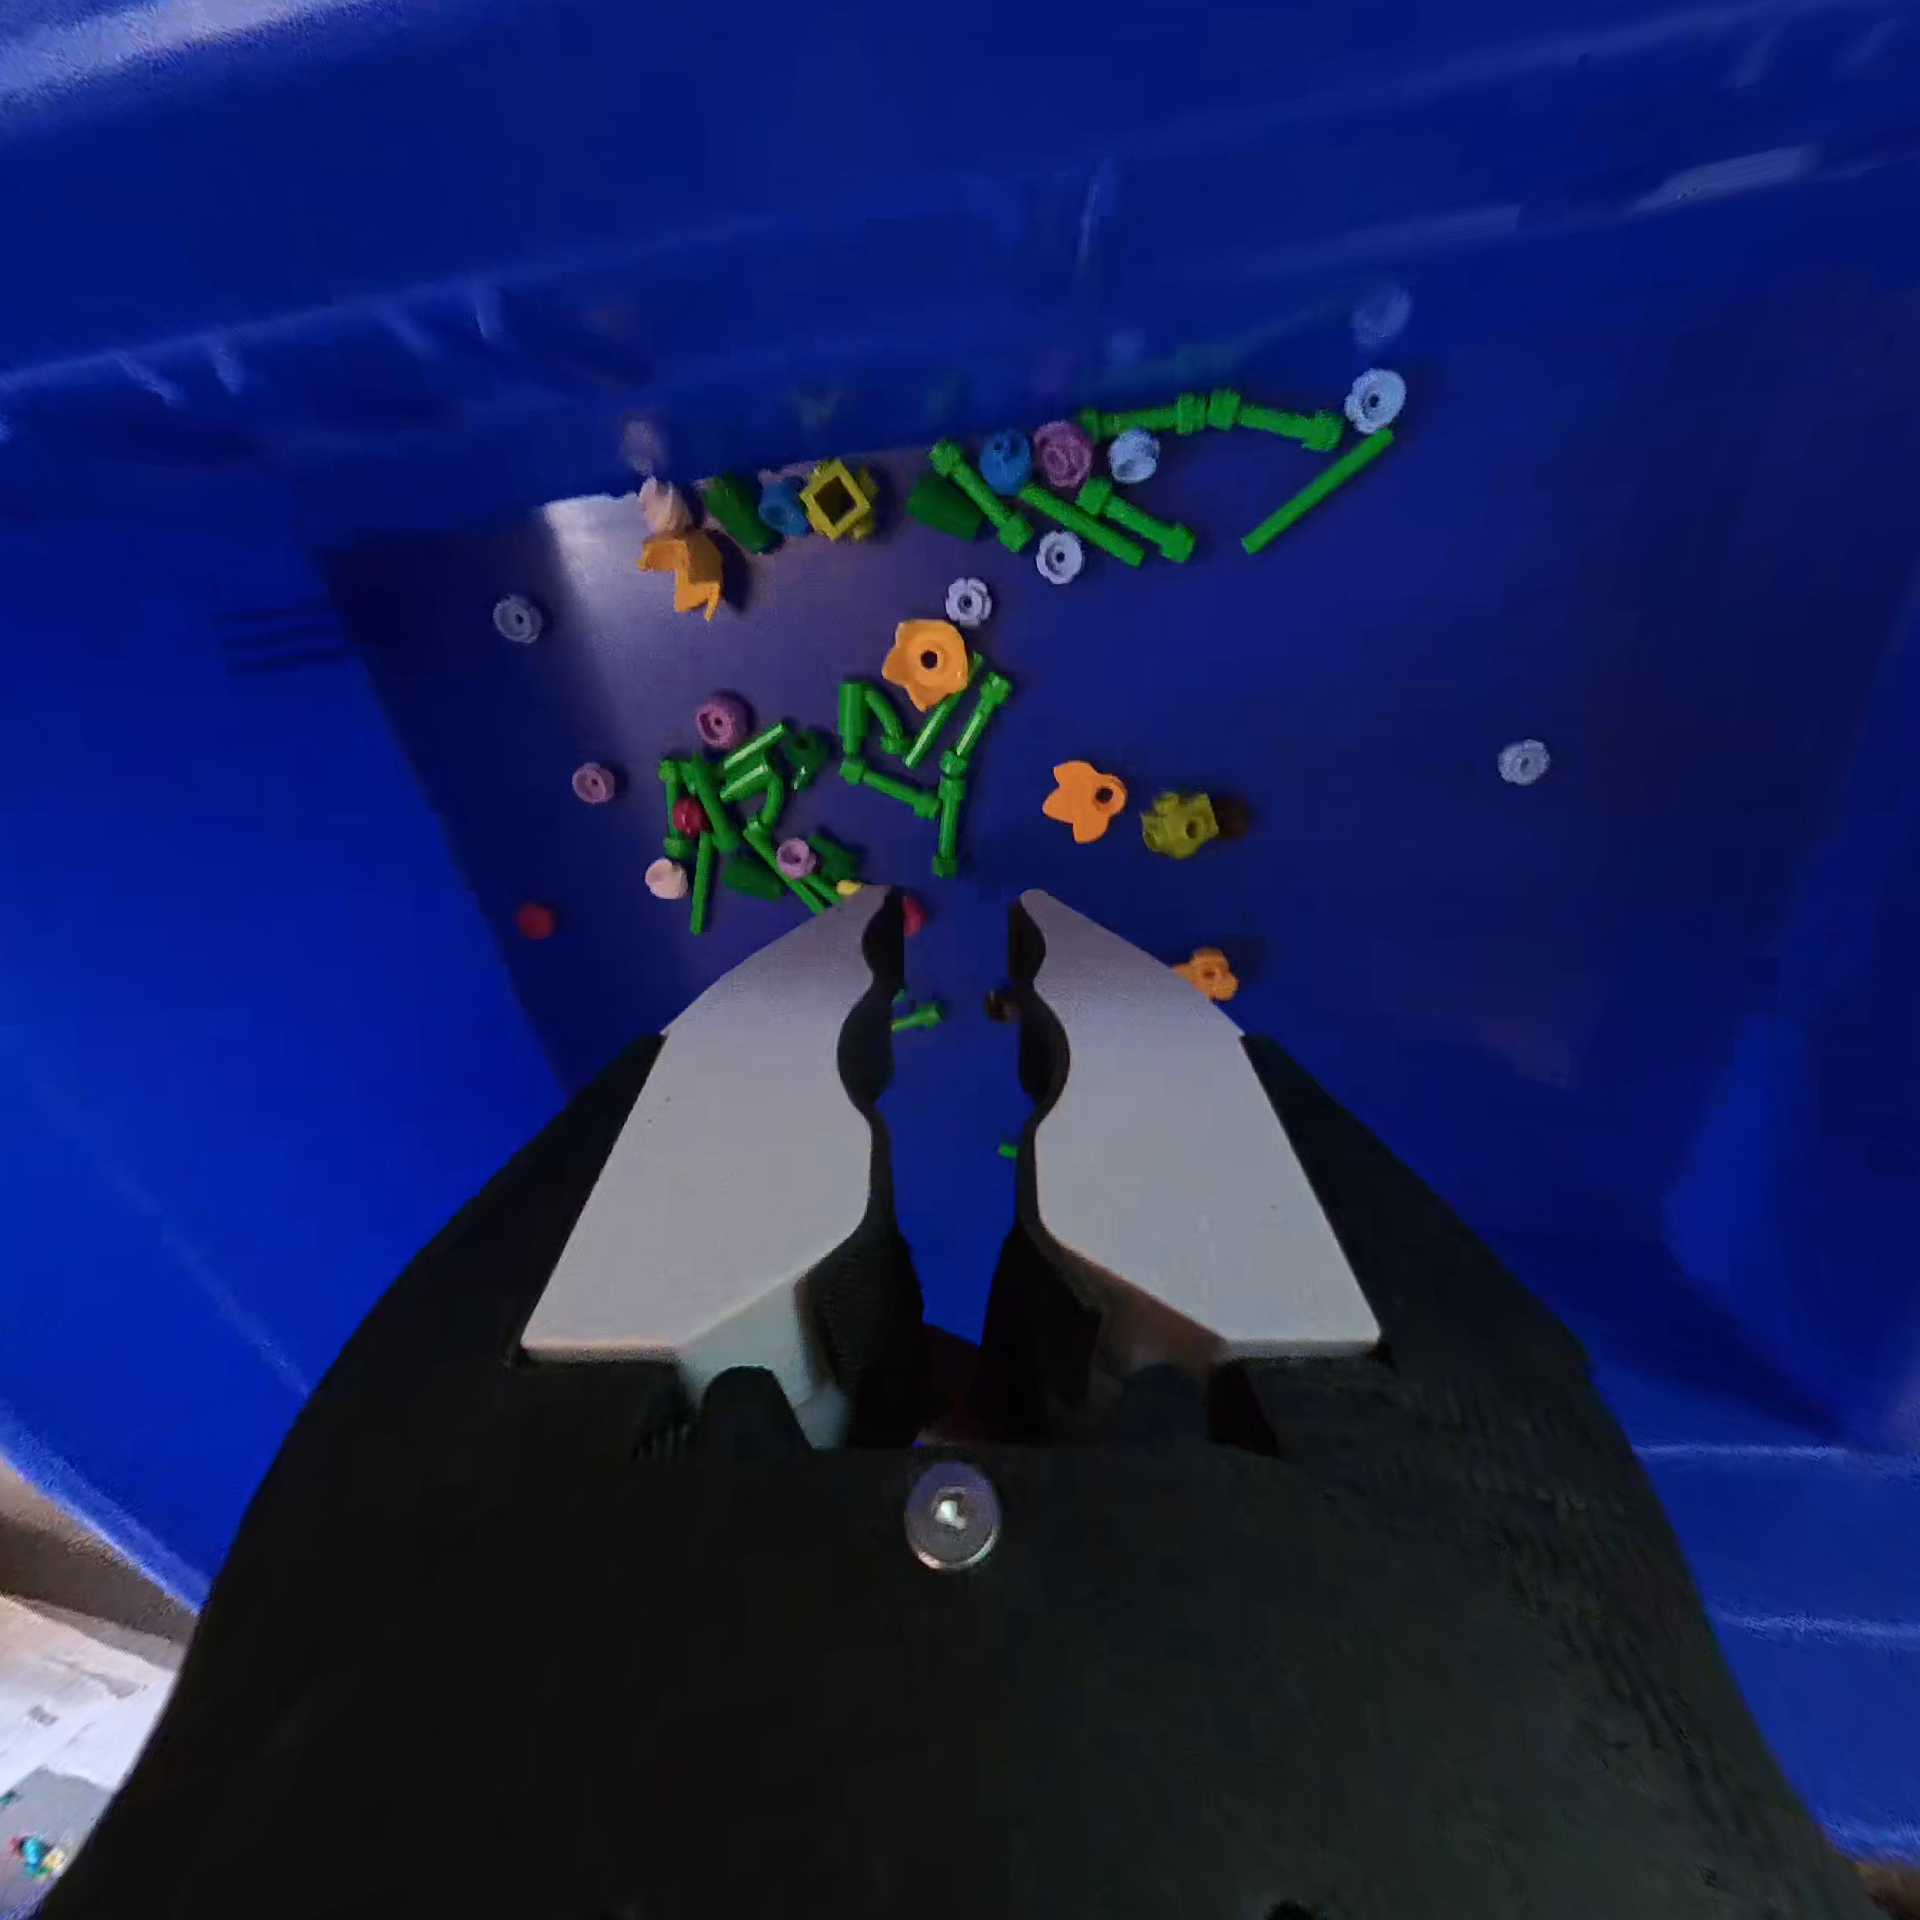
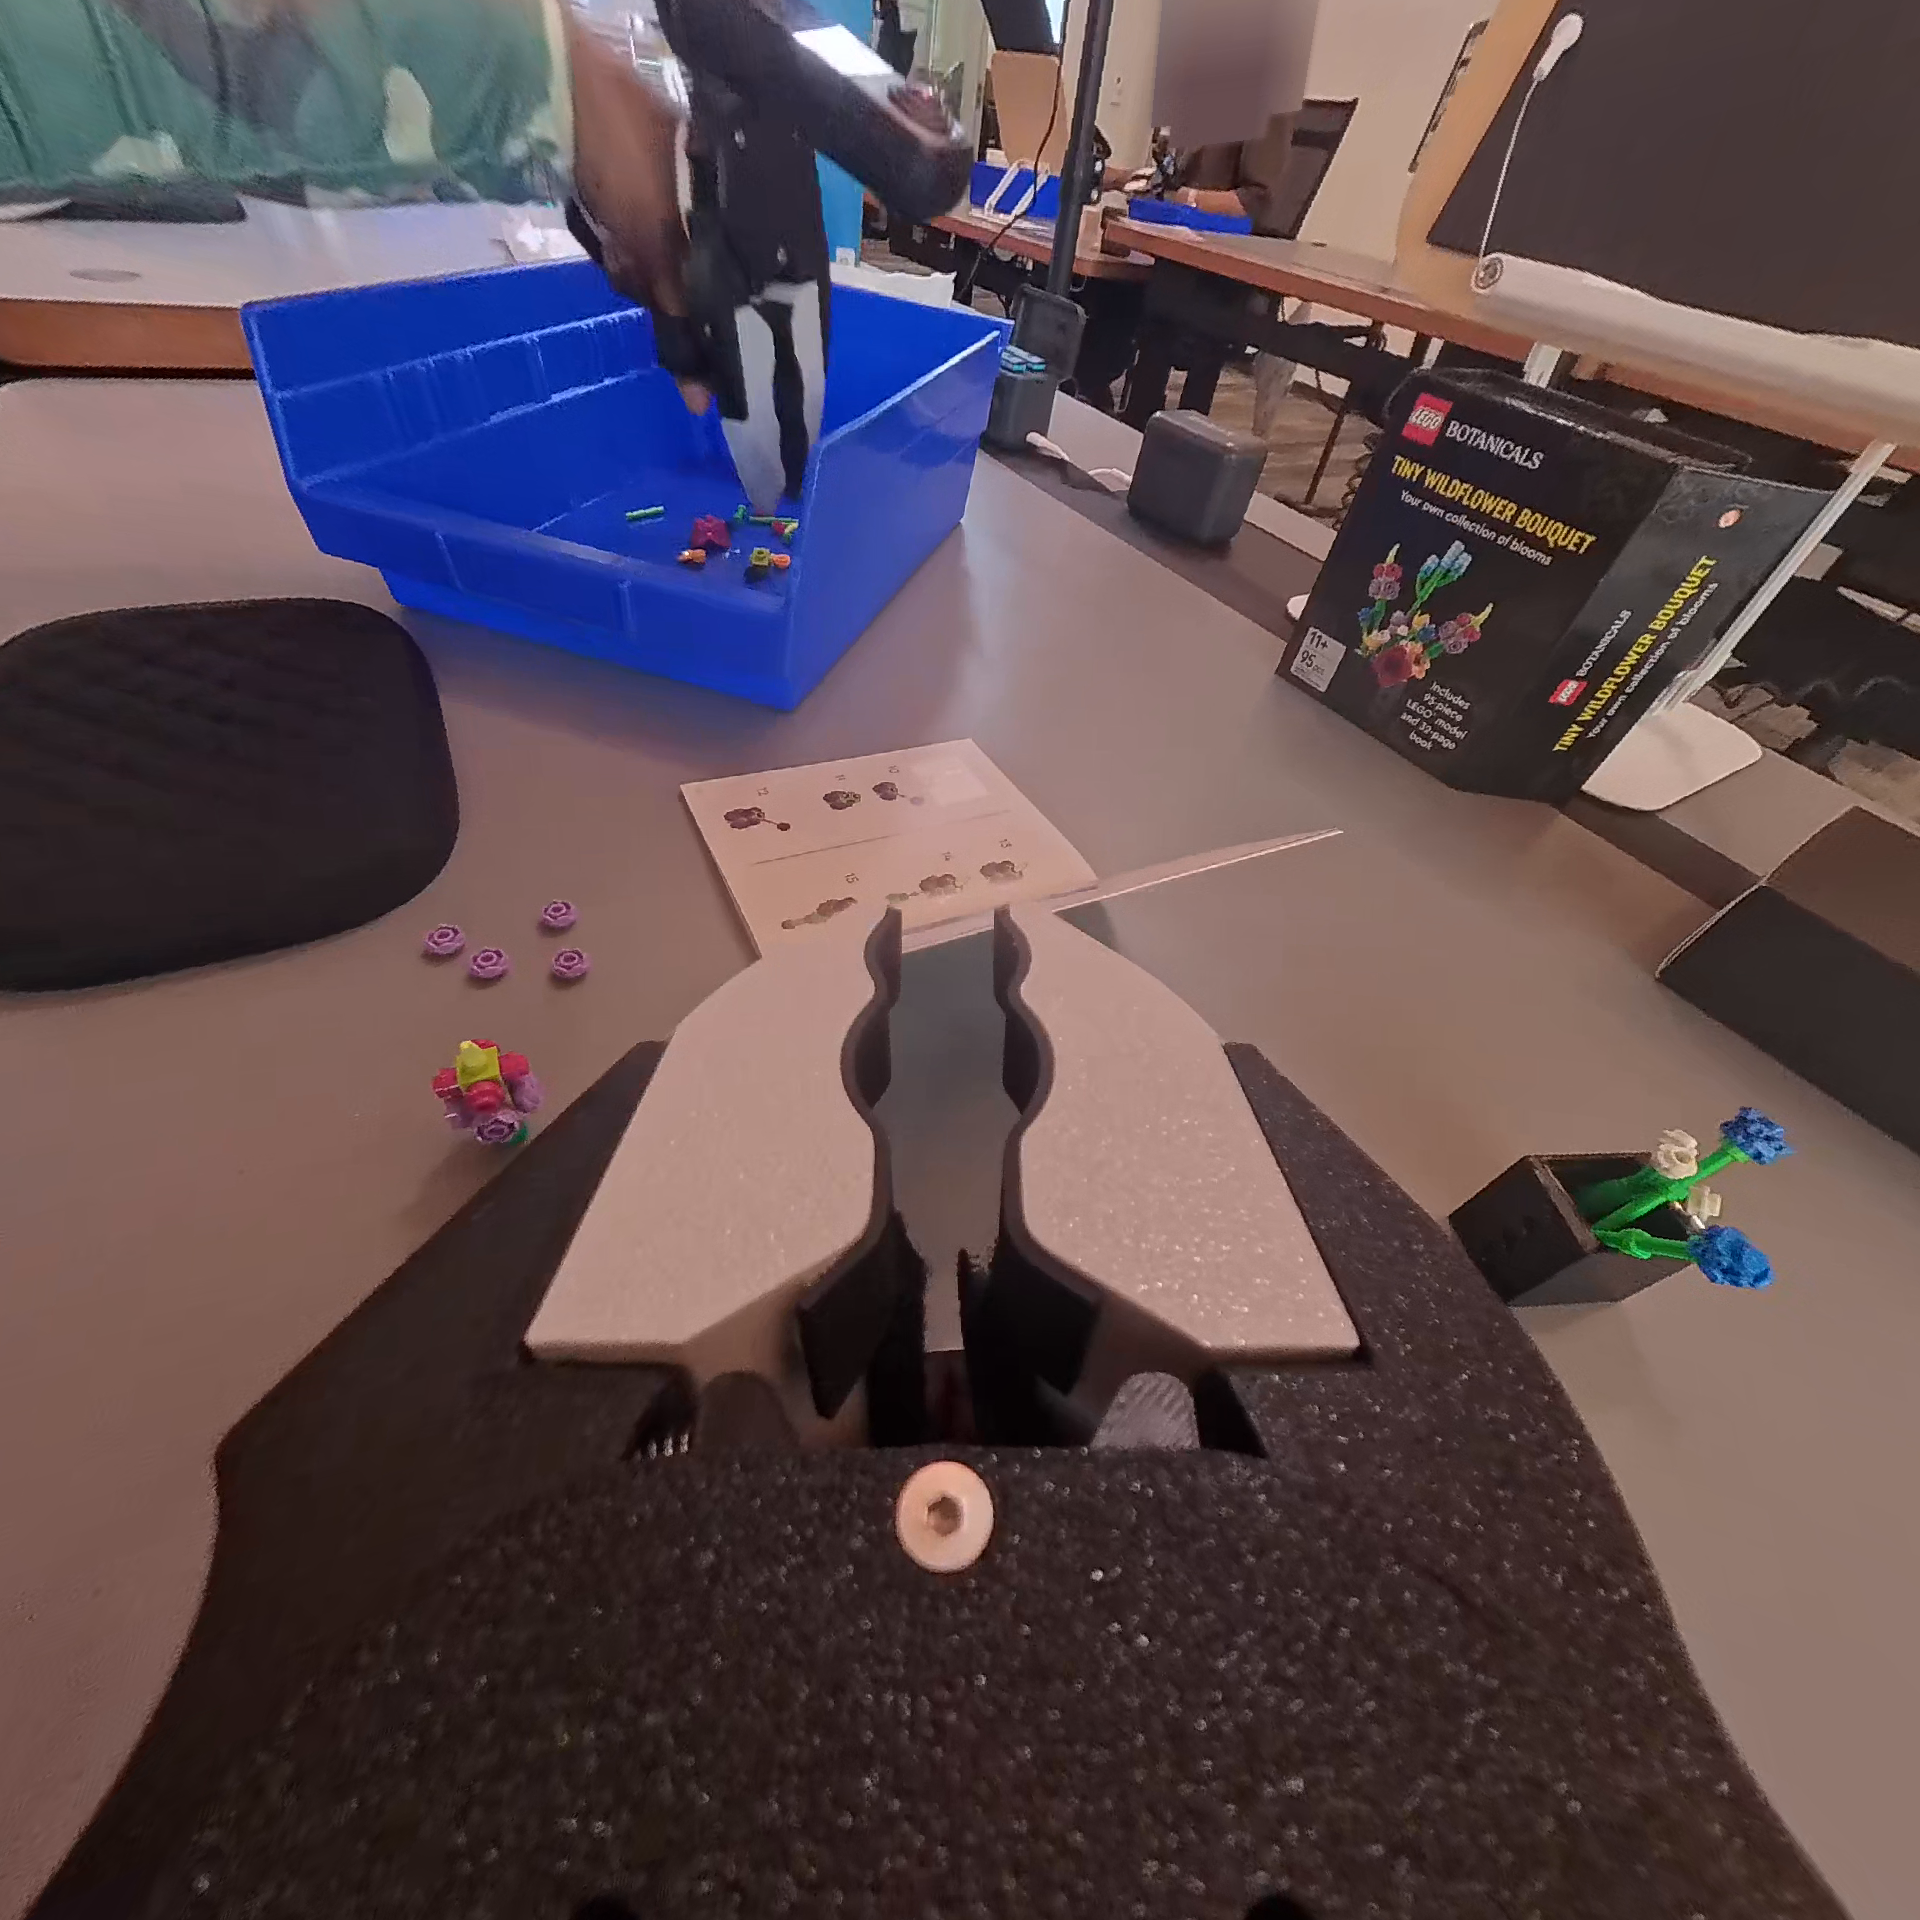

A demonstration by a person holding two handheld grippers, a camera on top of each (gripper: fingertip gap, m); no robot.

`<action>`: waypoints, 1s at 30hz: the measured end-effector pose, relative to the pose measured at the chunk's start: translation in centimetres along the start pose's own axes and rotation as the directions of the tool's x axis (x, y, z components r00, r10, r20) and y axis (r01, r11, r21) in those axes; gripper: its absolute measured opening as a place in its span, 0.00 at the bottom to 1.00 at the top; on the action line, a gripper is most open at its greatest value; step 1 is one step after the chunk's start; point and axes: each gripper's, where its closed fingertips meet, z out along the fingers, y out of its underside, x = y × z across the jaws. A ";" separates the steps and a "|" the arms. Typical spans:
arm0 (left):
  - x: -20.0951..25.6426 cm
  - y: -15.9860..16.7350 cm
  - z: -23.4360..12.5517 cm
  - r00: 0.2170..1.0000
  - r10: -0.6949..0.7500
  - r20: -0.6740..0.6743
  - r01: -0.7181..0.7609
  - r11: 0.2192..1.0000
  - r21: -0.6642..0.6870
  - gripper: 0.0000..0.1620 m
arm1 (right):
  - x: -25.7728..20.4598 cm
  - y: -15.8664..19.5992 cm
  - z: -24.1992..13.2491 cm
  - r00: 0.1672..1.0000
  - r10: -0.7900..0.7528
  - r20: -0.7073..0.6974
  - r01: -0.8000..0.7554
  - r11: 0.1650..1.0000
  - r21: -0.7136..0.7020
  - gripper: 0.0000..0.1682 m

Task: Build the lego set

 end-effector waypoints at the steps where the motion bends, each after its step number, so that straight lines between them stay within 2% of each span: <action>1: -0.2 -0.2 0.4 1.000 0.011 0.002 -0.011 1.000 0.002 0.12 | 0.1 0.0 -0.1 1.000 0.002 -0.003 -0.002 1.000 0.004 0.10; 7: -0.2 -0.7 1.8 0.998 0.045 -0.044 -0.045 0.999 0.015 0.11 | 0.1 -0.2 -0.2 1.000 -0.002 -0.008 0.002 1.000 0.015 0.10; 16: 0.6 -0.8 2.1 0.994 -0.003 -0.108 0.009 0.998 0.056 0.03 | 0.1 -0.1 -0.1 1.000 -0.009 -0.008 0.009 1.000 0.009 0.10; 18: 0.2 -0.8 1.7 0.996 -0.032 -0.081 0.039 0.995 0.089 0.03 | 0.1 -0.2 -0.2 1.000 -0.007 -0.009 0.008 1.000 0.012 0.10; 20: 0.1 -1.7 0.0 0.996 -0.073 -0.058 0.084 0.974 0.211 0.03 | 0.1 -0.3 -0.2 1.000 0.004 -0.002 -0.004 1.000 0.022 0.10; 22: 0.6 -3.5 -3.6 0.991 -0.122 -0.057 0.135 0.893 0.430 0.02 | 0.0 -0.5 -0.2 1.000 0.013 0.010 -0.013 0.999 0.036 0.10; 23: 1.5 -4.6 -6.0 0.988 -0.132 -0.080 0.154 0.817 0.556 0.03 | -0.1 -0.7 -0.2 1.000 0.015 0.017 -0.016 0.999 0.045 0.10; 26: 7.3 -7.8 -14.2 0.974 -0.041 -0.224 0.217 0.460 0.861 0.03 | -0.6 -1.7 -0.3 0.998 0.033 0.048 -0.037 0.995 0.097 0.10; 28: 12.5 -8.8 -18.2 0.947 0.092 -0.307 0.276 0.254 0.927 0.02 | -1.4 -3.7 -0.6 0.995 0.054 0.084 -0.068 0.982 0.176 0.10; 30: 17.1 -9.5 -19.7 0.931 0.182 -0.316 0.294 0.139 0.946 0.02 | -2.9 -6.7 -1.0 0.985 0.092 0.146 -0.131 0.950 0.282 0.10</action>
